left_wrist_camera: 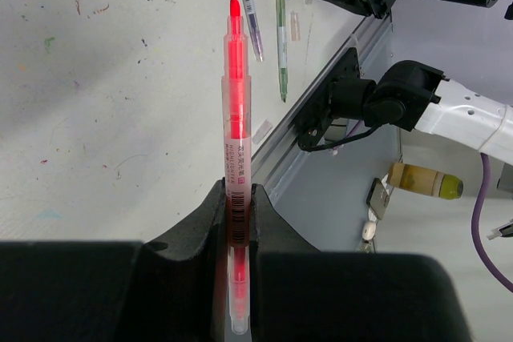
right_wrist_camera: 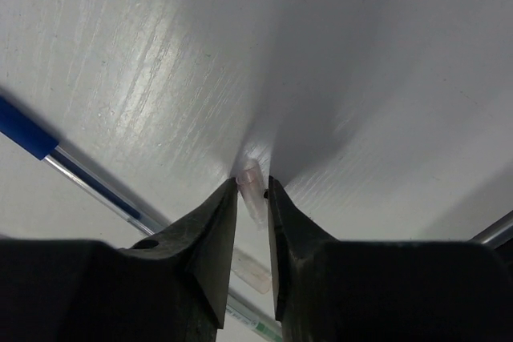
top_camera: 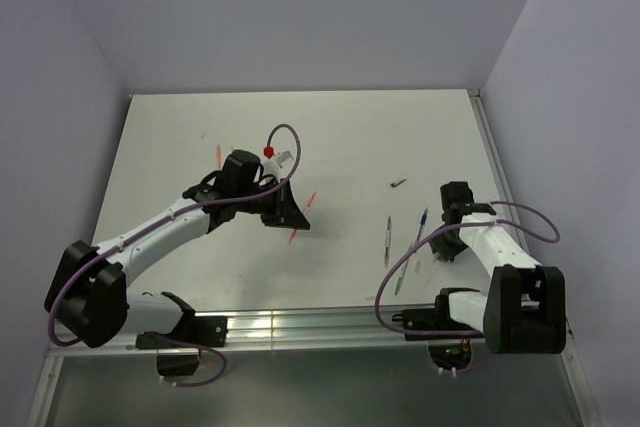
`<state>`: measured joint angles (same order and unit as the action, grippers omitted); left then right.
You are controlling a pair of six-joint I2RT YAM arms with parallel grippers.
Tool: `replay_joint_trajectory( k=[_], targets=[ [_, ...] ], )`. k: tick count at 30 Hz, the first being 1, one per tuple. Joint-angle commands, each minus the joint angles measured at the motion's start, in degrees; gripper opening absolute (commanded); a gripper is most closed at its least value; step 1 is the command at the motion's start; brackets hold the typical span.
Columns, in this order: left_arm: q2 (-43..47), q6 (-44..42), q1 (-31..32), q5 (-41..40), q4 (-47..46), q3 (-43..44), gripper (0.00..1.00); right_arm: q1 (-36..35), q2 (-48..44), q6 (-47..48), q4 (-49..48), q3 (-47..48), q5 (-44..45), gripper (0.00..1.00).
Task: Insert the pens into the pen caps
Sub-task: Pick up the pen cap from the center of the board, then place the pen cap at the center of the board.
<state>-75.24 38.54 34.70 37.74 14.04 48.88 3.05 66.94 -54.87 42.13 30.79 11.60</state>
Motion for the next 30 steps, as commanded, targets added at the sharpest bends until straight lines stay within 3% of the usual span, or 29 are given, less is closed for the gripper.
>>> replay_joint_trajectory(
  k=[1,4,8,12,15,18,22,30],
  targets=[
    [0.1,-1.3,0.3,1.3,-2.0,-0.1,0.00,0.3,0.7,-0.2,-1.6,-1.4,1.1,0.28],
    [-0.1,-1.5,0.4,0.9,-1.7,0.1,0.00,0.3,0.1,0.1,-0.9,-0.8,1.4,0.12],
    [-0.5,-1.8,0.3,0.4,-1.2,0.4,0.01,0.3,-2.2,1.2,1.9,2.6,2.6,0.00],
    [-0.9,-2.2,-0.5,-0.5,-0.5,1.2,0.00,0.1,-5.8,1.6,5.7,10.3,-2.0,0.00],
    [-1.5,-1.6,-2.0,0.0,-0.9,1.8,0.00,-2.8,-5.4,-1.2,3.4,17.5,-5.4,0.00],
    [-1.5,-0.8,-3.4,0.1,-1.6,2.7,0.00,-13.1,4.4,-4.0,4.8,30.8,-3.1,0.00],
    [-1.2,-1.1,-4.4,-1.1,-0.5,4.2,0.00,-23.6,18.9,-7.6,1.9,37.8,-3.2,0.00],
    [-1.0,-1.3,-5.3,-3.3,0.2,4.4,0.00,-31.6,33.3,-19.0,-8.3,37.3,-2.6,0.00]
  ],
)
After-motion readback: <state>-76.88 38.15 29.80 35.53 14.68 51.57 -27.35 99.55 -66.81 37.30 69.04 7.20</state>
